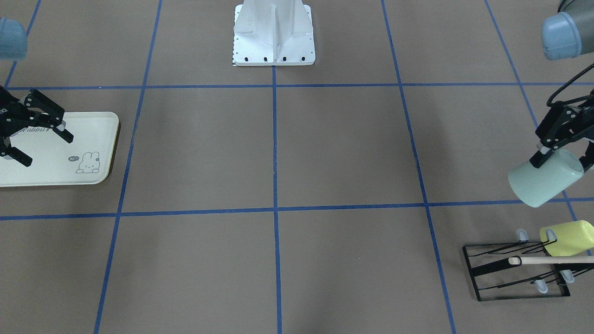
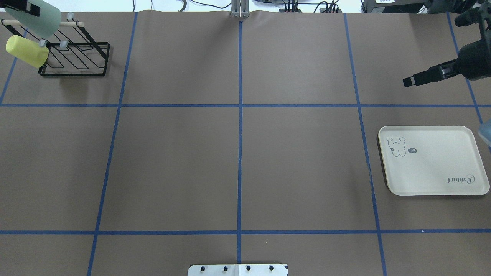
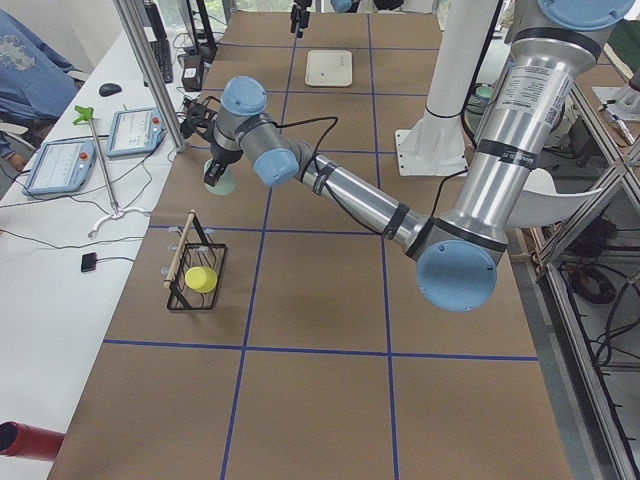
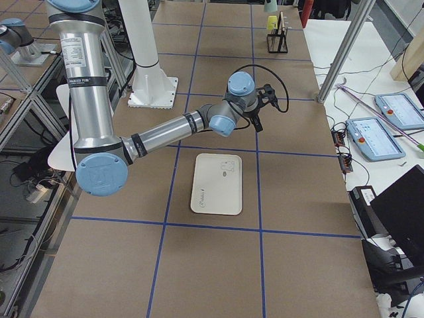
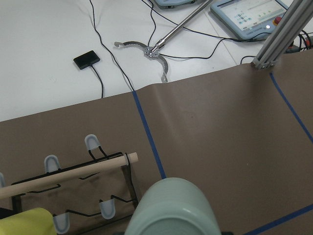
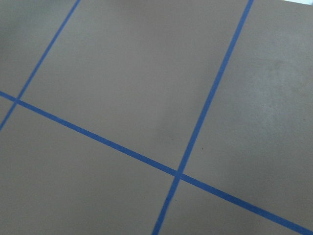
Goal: Left arm grabs green cup and hands to right arm on tray
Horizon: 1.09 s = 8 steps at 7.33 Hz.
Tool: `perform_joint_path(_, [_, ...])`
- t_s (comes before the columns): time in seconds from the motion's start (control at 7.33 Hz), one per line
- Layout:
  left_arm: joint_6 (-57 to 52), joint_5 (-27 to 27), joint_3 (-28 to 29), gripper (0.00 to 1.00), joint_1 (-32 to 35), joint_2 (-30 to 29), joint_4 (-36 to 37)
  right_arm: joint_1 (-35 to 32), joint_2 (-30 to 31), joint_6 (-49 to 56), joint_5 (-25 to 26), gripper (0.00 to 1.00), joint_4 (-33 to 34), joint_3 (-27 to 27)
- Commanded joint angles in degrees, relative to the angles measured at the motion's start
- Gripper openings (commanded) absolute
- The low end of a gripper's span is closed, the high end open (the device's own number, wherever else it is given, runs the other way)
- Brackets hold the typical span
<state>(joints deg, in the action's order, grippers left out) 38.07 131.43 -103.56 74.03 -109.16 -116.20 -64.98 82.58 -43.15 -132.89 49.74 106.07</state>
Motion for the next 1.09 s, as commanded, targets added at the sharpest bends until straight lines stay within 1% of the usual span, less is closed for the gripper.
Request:
perform_joint_path(0.0, [13.6, 0.0, -7.1, 0.00, -5.3, -0.8, -0.5, 1.0, -2.0, -20.2, 1.9, 1.00, -15.7, -0.1])
perform_joint_path(0.14, [19.4, 0.1, -11.2, 0.00, -6.9, -0.9, -0.6, 1.5, -3.4, -27.8, 4.7, 1.00, -21.6, -0.1])
perform_joint_path(0.27, [25.9, 0.4, -15.0, 0.00, -8.5, -1.2, -2.5, 4.0, -3.7, -34.9, 10.6, 1.00, -27.8, 0.4])
perform_joint_path(0.41, [35.0, 0.4, -16.4, 0.00, -9.6, -2.7, -7.2, 8.2, -3.7, -40.1, 18.3, 1.00, -37.3, 0.0])
perform_joint_path(0.55, [42.4, 0.4, -16.2, 0.00, -11.2, -4.9, -11.6, 11.9, -3.8, -44.3, 24.2, 1.00, -44.8, -0.1])
perform_joint_path(0.68, [46.6, 0.3, -16.1, 0.00, -11.8, -6.7, -13.3, 14.8, -3.9, -45.8, 28.0, 0.99, -49.3, 0.4])
perform_joint_path(0.82, [48.3, 0.3, -16.2, 0.00, -14.4, -7.8, -14.7, 17.3, -5.7, -46.1, 30.3, 0.99, -52.6, 0.5])
perform_joint_path(0.95, [49.1, 0.4, -16.0, 0.00, -16.4, -9.0, -15.3, 20.6, -8.5, -49.6, 34.2, 0.99, -55.6, 0.5])
